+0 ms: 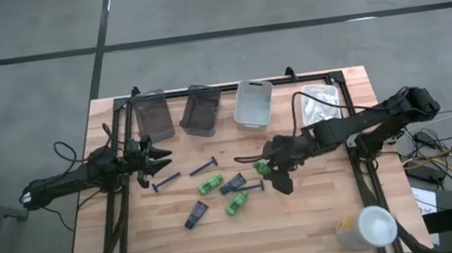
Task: Pick & Place Travel size toiletries
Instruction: Put the green shampoo into the gray bin
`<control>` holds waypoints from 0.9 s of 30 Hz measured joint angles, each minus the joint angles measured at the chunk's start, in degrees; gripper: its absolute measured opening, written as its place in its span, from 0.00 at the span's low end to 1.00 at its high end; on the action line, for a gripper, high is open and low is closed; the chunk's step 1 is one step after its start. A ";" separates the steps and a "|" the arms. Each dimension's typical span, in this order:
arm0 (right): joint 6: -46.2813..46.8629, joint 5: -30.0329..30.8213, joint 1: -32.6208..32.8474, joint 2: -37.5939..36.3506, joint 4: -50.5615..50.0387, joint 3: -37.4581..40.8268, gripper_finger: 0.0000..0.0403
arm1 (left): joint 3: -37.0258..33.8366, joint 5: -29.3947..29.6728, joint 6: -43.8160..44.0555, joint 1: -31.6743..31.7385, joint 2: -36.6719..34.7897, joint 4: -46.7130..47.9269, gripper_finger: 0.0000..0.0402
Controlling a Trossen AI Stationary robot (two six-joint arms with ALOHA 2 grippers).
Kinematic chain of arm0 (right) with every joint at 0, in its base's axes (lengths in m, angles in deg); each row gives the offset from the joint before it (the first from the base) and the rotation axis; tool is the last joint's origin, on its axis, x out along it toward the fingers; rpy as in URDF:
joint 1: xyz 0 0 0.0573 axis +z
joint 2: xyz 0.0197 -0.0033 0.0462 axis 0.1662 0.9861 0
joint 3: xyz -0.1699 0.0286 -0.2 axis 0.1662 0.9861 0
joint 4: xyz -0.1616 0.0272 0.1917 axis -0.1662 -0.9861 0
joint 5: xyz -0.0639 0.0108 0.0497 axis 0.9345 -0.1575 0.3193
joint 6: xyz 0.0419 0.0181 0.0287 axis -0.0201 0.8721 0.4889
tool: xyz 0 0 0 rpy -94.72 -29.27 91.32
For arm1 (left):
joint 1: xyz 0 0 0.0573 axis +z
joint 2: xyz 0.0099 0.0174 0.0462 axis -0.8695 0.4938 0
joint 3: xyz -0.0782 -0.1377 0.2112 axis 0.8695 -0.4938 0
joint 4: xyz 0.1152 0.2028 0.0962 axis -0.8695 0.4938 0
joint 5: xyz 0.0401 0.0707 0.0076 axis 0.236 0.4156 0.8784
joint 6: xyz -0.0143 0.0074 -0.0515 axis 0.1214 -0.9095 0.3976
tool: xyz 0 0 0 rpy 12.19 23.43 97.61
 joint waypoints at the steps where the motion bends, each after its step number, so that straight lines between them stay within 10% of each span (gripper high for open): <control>1: -0.63 -0.07 -0.24 -0.06 -0.03 0.00 0.38 | 0.00 0.00 0.00 0.00 -0.01 0.00 0.39; 27: -8.19 -2.99 -7.65 -0.03 1.10 -0.02 0.40 | 0.00 0.00 0.00 -0.04 0.00 0.00 0.39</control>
